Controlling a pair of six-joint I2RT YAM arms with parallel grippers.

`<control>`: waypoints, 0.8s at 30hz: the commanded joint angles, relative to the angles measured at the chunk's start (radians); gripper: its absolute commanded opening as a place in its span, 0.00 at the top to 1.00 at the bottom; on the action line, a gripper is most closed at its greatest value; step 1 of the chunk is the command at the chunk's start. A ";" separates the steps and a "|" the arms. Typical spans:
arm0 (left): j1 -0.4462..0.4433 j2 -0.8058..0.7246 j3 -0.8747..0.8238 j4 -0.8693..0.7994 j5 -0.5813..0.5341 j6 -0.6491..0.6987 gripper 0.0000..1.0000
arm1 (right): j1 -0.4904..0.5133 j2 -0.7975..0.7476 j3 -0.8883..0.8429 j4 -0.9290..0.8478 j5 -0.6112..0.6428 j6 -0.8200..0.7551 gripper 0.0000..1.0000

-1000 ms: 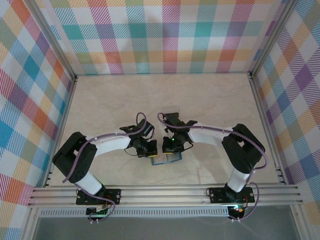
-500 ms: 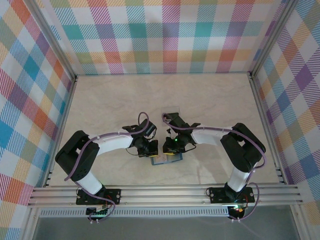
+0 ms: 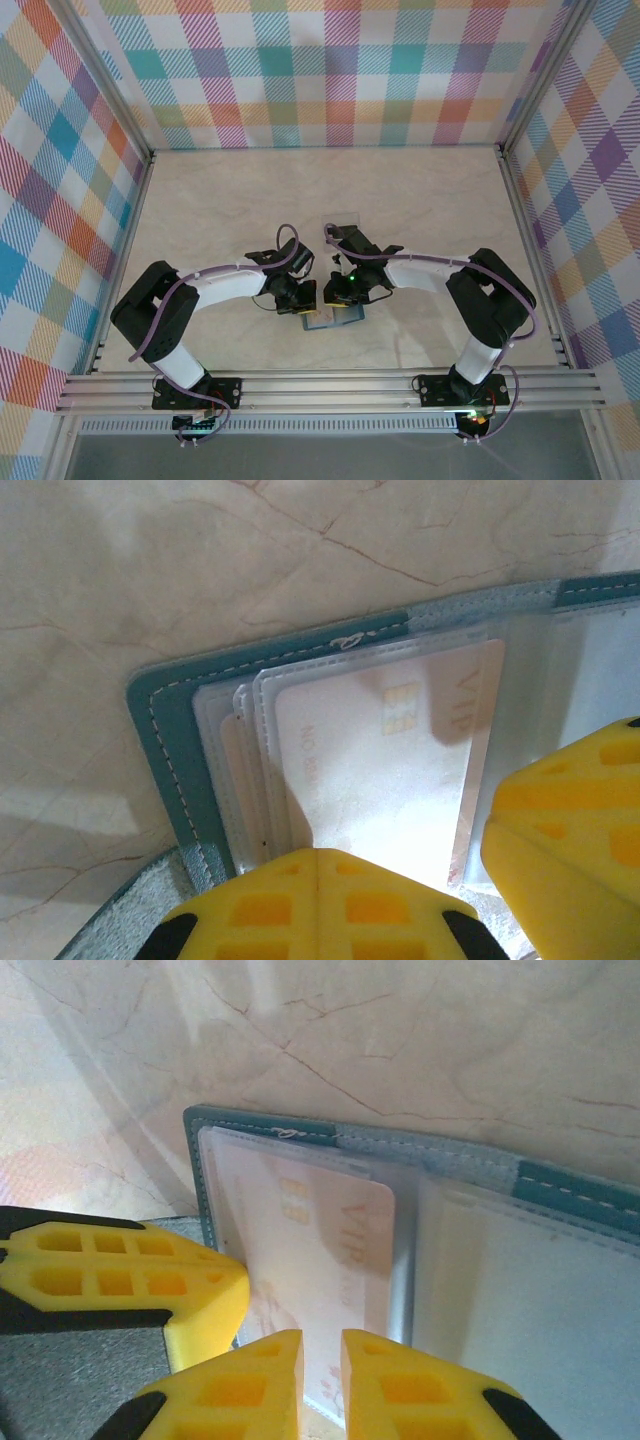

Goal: Take the credit cards out of the card holder

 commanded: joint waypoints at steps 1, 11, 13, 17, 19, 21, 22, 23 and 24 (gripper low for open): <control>-0.008 0.021 0.008 -0.061 -0.040 0.019 0.97 | -0.003 0.019 0.006 0.018 -0.038 0.008 0.81; -0.008 0.010 0.012 -0.072 -0.045 0.023 0.97 | -0.002 0.068 0.027 -0.042 0.014 -0.012 0.80; -0.008 0.010 0.012 -0.079 -0.049 0.024 0.97 | -0.002 0.065 0.035 -0.074 0.052 -0.016 0.80; -0.007 0.001 0.007 -0.088 -0.065 0.024 0.97 | -0.003 0.037 0.047 -0.132 0.118 -0.027 0.79; -0.008 -0.005 0.009 -0.102 -0.084 0.028 0.97 | -0.004 0.022 0.050 -0.132 0.114 -0.030 0.79; -0.008 -0.006 0.017 -0.121 -0.094 0.036 0.97 | -0.002 0.008 0.049 -0.124 0.104 -0.029 0.78; -0.007 -0.007 0.023 -0.128 -0.100 0.039 0.97 | -0.002 0.001 0.050 -0.119 0.101 -0.027 0.78; -0.008 -0.009 0.025 -0.131 -0.100 0.042 0.97 | -0.002 -0.002 0.050 -0.114 0.092 -0.026 0.78; -0.008 -0.012 0.028 -0.133 -0.100 0.042 0.97 | -0.002 -0.009 0.049 -0.104 0.080 -0.025 0.76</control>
